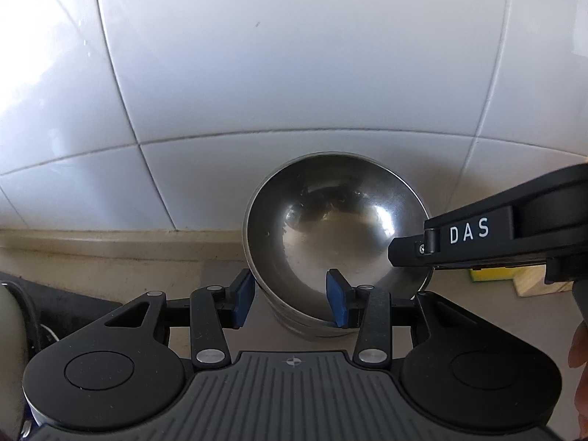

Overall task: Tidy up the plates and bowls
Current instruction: 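Carry the steel bowl and lower it onto the nested bowls, then open both grippers to release the bowl onto the stack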

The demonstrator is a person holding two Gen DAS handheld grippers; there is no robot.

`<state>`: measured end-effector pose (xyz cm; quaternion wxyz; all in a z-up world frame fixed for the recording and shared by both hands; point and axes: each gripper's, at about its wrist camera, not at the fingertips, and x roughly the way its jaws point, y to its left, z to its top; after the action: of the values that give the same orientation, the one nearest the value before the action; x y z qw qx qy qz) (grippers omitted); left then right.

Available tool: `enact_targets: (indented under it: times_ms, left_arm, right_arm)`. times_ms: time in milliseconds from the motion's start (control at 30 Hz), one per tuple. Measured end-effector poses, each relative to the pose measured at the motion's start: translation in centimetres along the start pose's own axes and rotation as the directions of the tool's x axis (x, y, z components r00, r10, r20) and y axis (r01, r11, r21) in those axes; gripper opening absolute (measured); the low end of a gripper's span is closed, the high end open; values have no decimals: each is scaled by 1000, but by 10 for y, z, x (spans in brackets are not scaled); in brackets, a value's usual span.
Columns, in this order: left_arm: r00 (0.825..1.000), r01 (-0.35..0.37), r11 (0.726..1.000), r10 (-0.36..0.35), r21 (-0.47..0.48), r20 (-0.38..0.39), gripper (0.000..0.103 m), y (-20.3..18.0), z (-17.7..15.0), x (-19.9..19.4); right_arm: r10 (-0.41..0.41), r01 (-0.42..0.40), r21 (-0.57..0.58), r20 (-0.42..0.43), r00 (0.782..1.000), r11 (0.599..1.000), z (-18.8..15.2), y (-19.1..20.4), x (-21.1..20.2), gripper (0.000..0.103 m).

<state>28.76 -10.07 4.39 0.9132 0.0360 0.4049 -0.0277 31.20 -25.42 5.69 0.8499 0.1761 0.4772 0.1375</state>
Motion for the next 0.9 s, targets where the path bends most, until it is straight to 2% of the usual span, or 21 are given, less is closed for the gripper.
enact_targets:
  times_ms: [367,767,800,833,900]
  left_arm:
    - [999,19,1000,-19,-11,-41,43,4,-1,26]
    - [999,18,1000,-18,-11,-44,49,0,-1,24]
    - [999,21,1000,-21,-6,-39,54,-1,-1,23]
    - [999,20,1000,-20,2,-36,66,-2,0,21]
    - [1000,16,1000,-15,16,-18,76,-4,-1,19]
  right_arm:
    - [-28,28,-3,-41,999,1000,4,1,29,1]
    - [-54,53,-19,-43,998,998,1,11,38,7]
    - [-51,50,-12,-42,998,999,1,10,38,10]
    - [-52,51,-10,-38,998,999,1,11,36,14]
    - [-49,48,-12,-32,998,999,0,11,34,16]
